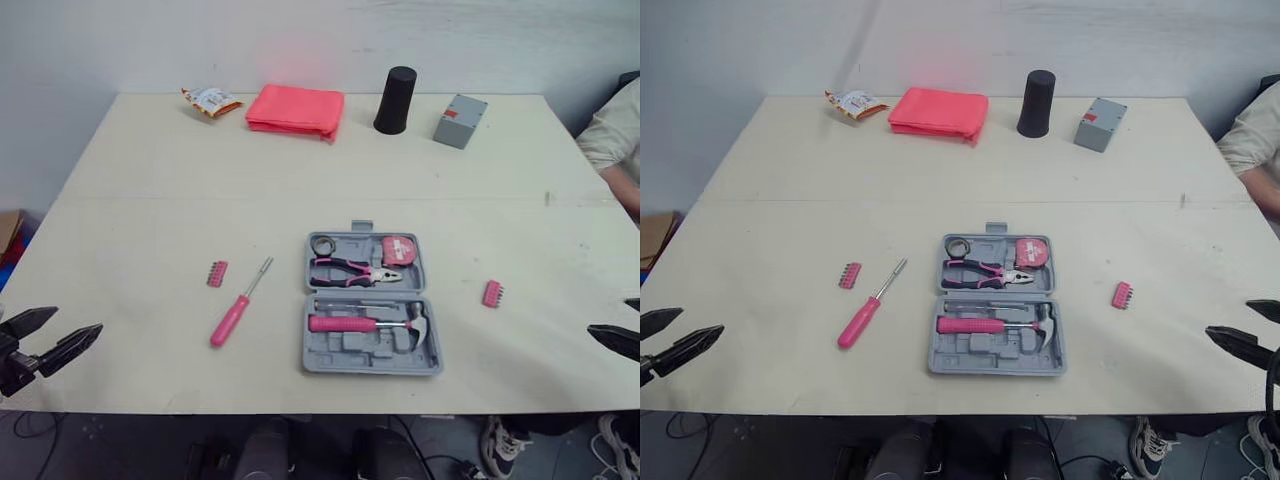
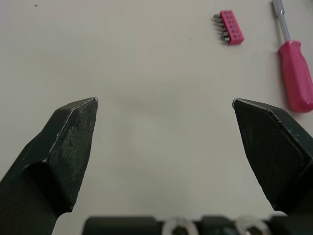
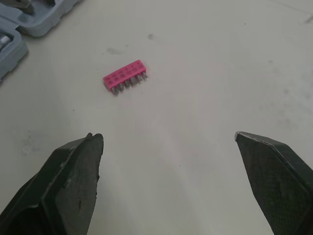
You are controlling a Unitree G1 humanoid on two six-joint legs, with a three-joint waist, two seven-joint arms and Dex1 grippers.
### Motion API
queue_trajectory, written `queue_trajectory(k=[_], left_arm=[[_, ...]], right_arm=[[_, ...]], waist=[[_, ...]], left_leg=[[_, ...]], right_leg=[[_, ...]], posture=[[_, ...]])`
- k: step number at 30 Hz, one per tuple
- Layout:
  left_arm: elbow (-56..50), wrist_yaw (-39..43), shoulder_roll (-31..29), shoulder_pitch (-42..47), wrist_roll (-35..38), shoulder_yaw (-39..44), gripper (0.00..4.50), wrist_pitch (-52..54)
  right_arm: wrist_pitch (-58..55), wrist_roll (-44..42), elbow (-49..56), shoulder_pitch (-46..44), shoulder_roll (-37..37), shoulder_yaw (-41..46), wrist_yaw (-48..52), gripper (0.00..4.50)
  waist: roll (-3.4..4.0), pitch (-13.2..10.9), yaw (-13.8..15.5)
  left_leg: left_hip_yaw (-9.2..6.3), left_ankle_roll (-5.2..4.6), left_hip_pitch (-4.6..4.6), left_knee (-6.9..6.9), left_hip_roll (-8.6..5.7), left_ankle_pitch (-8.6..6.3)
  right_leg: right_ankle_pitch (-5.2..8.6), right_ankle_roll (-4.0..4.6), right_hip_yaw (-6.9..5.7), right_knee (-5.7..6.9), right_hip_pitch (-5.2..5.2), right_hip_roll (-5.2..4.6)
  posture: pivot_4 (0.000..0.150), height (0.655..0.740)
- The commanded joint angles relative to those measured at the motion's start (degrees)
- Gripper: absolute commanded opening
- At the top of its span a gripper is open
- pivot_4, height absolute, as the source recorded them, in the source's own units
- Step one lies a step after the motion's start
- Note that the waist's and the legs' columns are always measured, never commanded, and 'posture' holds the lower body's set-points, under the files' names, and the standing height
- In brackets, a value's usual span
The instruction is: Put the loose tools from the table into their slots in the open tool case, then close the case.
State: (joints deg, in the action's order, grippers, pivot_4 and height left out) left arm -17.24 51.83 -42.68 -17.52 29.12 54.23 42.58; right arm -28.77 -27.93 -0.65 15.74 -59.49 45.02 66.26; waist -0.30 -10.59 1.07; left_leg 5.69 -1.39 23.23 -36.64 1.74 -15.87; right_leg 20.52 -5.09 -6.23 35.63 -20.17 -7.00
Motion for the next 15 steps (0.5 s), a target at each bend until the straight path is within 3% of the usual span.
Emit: queue_trajectory(k=[1, 9, 15], left_arm=[[-5.28, -3.45, 0.95, 0.56, 1.51, -1.80, 4.47, -0.28], [-12.41, -18.98, 8.27, 7.37, -1.89, -16.82, 4.47, 1.52], [-6.49, -25.35, 11.55, 12.62, -6.75, -25.92, 4.47, -2.68]], right_arm=[[0.75, -0.44, 2.09, -2.32, -0.83, -2.23, 0.26, 4.50], [-8.36, -13.24, 21.86, -15.61, 4.20, -13.27, -5.91, 4.50], [-12.26, -19.59, 33.35, -25.94, 6.84, -26.43, -9.49, 4.50]], waist=[[0.00, 0.00, -0.29], [0.00, 0.00, -1.30], [-0.11, -0.06, -0.93]], left_leg=[[0.04, -0.01, 0.00, 0.05, 0.00, 0.01], [0.29, -0.09, -0.04, 0.39, -0.04, 0.54], [0.28, 0.03, -0.03, 0.42, 0.02, 0.64]], right_leg=[[0.00, 0.00, 0.02, 0.00, -0.02, -0.01], [-0.04, -0.08, 0.09, 0.28, -0.23, 0.09], [-0.05, -0.09, 0.14, 0.35, -0.34, 0.25]], posture=[[0.150, 0.7361], [0.150, 0.7361], [0.150, 0.7361]])
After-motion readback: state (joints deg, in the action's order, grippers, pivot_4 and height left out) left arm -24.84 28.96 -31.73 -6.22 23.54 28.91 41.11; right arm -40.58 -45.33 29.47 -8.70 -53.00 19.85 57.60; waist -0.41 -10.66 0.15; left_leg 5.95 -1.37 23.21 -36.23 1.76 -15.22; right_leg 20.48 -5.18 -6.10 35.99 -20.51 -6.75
